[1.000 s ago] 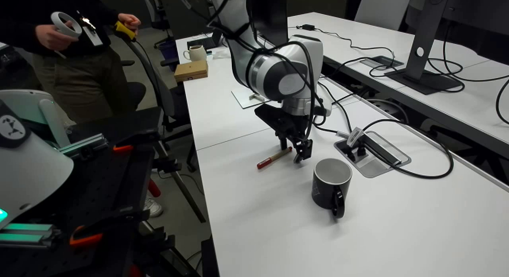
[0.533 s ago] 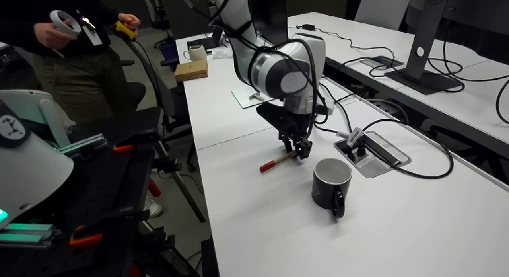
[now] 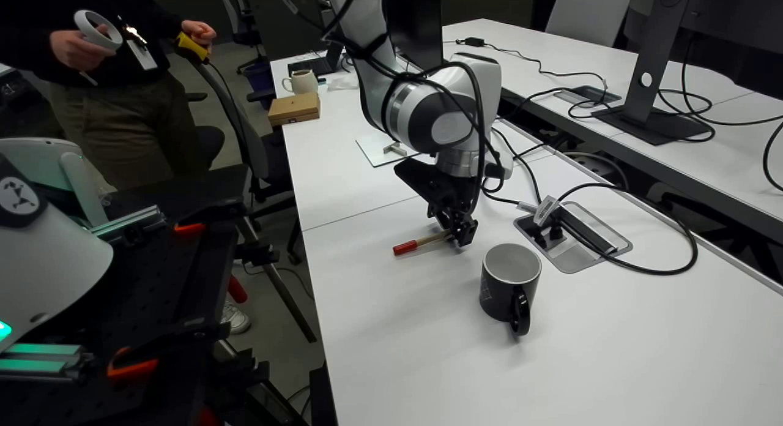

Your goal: Put the marker into the black cup.

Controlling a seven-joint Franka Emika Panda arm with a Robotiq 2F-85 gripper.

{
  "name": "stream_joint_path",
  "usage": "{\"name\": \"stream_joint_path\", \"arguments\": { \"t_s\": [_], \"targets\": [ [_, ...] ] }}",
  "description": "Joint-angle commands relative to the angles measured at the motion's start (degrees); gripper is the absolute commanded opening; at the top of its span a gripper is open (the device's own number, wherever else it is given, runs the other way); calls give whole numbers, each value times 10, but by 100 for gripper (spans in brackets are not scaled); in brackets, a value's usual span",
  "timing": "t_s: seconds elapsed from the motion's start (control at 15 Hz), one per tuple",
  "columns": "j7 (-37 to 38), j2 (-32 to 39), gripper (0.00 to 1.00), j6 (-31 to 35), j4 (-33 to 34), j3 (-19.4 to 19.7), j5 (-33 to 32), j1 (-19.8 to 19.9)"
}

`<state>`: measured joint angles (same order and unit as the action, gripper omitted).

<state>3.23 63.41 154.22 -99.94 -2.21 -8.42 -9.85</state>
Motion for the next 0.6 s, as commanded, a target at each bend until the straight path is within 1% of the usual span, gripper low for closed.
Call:
{"name": "stream_joint_path", "arguments": {
  "t_s": [0.0, 0.53],
  "targets": [
    [4, 9, 0, -9, 13, 6, 14, -7],
    [46, -29, 0, 23, -29, 35, 10, -33]
  ]
}}
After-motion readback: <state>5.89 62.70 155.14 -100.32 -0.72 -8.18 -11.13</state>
